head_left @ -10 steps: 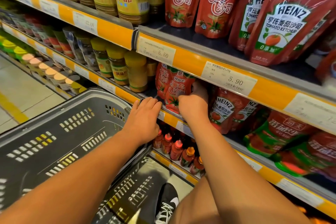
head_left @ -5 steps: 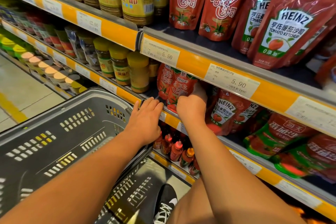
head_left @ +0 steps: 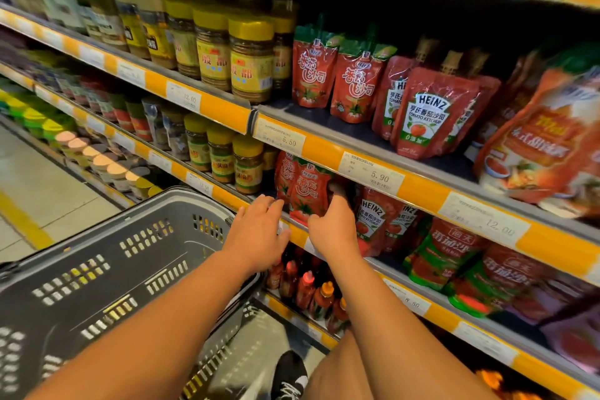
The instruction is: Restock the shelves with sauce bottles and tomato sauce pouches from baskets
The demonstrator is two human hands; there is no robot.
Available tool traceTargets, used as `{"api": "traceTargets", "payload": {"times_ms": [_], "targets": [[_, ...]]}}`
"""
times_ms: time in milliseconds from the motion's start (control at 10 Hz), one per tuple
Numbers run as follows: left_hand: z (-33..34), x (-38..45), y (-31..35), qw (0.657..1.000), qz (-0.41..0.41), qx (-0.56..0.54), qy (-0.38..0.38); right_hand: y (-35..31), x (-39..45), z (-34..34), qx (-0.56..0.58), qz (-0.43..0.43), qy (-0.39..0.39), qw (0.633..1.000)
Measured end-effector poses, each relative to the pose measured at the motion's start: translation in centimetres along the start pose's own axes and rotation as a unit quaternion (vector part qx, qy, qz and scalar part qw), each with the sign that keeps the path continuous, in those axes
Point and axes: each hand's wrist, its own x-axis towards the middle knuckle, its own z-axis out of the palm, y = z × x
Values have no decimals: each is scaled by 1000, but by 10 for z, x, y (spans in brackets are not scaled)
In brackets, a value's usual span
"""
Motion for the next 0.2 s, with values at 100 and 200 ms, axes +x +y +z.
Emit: {"api": "traceTargets", "payload": {"times_ms": [100,200], "targets": [[-18,-22,11,999,-11,-33,22,-1,-17,-13,-39,3,-13,999],[-34,-46,18,997,-7,-68,41,4,-35,-22,-47,-15,-29,998]]}}
